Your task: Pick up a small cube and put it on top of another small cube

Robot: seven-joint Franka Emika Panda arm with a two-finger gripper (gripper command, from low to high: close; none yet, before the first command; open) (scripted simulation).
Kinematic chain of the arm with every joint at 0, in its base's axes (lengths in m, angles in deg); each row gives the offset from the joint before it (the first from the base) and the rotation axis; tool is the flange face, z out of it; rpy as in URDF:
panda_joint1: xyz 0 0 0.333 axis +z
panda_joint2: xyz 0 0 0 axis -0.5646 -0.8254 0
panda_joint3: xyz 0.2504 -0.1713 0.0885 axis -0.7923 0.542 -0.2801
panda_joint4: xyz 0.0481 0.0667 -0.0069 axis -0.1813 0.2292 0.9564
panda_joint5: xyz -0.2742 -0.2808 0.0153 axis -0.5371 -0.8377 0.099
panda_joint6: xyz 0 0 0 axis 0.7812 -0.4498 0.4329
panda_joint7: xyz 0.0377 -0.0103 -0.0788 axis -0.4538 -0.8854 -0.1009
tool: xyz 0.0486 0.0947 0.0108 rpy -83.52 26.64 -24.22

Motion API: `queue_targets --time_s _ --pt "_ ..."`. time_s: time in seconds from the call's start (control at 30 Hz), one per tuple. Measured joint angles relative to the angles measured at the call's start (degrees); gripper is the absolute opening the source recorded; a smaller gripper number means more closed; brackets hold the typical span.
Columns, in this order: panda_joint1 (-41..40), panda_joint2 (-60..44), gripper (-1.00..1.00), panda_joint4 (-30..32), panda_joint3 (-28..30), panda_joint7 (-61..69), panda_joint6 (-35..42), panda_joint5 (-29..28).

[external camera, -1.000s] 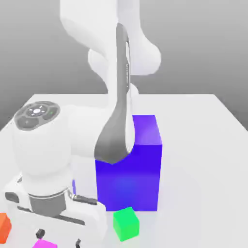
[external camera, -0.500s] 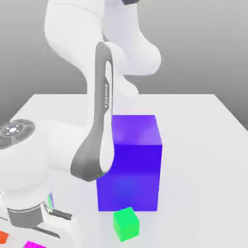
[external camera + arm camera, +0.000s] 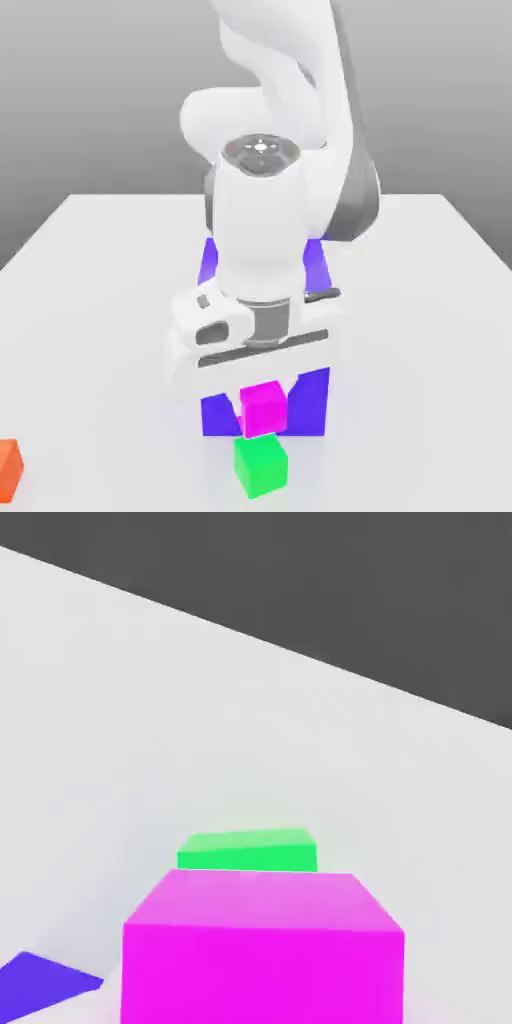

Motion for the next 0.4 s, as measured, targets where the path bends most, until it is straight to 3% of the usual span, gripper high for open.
queue_targets --time_s 0.03,0.27,0.4 --pt "0.1 -1.6 1.0 0.0 0.2 -0.2 -1.6 -0.3" --pt "0.2 -1.8 1.0 0.0 0.2 -0.2 -1.8 -0.3" --pt "-0.1 5.1 1.0 0.3 -0.2 0.5 4.7 0.6"
